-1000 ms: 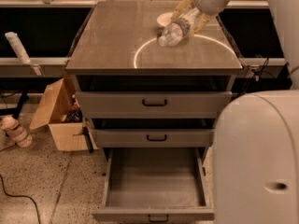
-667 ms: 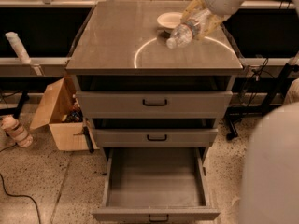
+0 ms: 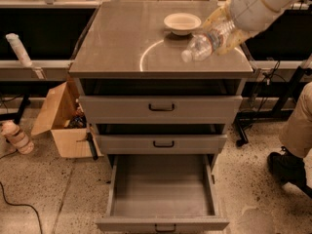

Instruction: Place water bottle into bottom drawer

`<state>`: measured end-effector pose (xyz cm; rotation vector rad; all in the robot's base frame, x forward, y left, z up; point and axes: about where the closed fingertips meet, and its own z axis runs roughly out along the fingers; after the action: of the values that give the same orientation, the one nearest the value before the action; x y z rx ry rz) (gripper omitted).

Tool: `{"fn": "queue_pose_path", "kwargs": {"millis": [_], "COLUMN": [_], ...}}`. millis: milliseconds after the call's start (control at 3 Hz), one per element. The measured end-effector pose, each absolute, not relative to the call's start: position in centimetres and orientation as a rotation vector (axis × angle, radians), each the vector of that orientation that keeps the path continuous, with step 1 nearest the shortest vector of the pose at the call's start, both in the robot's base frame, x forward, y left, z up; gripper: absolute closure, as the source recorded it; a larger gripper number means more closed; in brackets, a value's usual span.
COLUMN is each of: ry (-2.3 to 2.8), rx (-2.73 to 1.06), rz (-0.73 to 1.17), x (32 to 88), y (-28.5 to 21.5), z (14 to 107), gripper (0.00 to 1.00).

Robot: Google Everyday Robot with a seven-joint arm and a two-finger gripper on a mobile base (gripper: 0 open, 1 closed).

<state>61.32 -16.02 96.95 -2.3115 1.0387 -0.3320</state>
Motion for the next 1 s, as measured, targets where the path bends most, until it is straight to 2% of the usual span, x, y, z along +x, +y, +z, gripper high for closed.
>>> {"fn": "queue_pose_path", "kwargs": {"millis": [1000], "ry": [1.446], "rx": [-2.127], "rz": [-0.444], "x": [56.6], "y": [-16.6], "z": [89.6], "gripper": [1.0]}}
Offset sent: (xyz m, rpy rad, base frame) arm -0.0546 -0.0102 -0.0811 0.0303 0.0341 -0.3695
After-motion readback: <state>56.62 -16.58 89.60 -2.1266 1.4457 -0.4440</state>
